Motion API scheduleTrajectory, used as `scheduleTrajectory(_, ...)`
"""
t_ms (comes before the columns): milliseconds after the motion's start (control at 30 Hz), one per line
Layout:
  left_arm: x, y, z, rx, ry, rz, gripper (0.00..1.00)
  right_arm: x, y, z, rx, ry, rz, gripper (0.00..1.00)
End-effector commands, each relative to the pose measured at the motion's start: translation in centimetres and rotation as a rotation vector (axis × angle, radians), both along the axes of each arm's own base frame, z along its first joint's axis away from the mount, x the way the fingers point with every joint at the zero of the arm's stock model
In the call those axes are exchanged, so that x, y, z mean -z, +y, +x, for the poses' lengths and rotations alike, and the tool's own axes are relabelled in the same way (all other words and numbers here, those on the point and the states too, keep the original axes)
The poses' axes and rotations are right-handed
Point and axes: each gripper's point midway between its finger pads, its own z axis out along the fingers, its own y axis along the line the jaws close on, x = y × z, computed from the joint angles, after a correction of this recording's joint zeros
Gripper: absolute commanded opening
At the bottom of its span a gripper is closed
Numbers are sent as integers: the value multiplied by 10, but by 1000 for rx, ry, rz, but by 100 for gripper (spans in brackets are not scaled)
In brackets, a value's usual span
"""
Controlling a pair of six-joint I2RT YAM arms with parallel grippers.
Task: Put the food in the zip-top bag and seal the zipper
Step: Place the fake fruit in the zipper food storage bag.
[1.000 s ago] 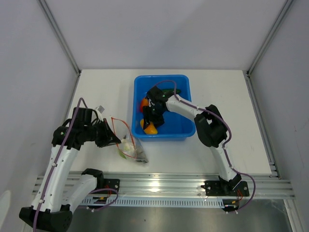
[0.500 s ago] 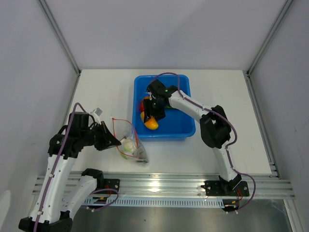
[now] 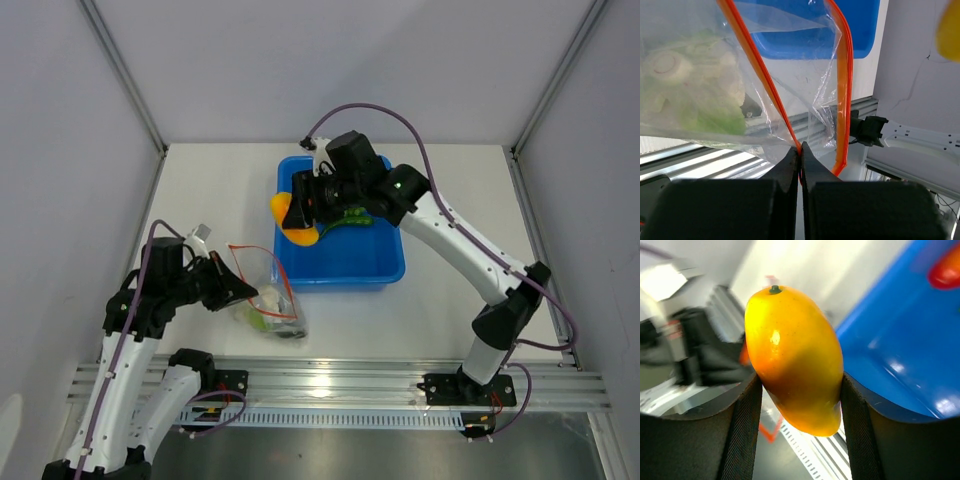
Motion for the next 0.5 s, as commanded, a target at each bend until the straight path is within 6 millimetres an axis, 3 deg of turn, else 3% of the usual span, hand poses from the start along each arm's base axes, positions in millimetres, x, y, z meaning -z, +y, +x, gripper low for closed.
scheduleTrajectory(0,-12,-8,9,-1,-37,-73,1,-45,13,-27,-122,-64,131,0)
scheduleTrajectory(200,-18,-5,8,-16,-50,-59,0,-39,44,-82,-310,-39,166,1)
scheduleTrajectory(467,-20,-2,0,-30,-51,-52,1,-16,58,-92,-366,55,124,4)
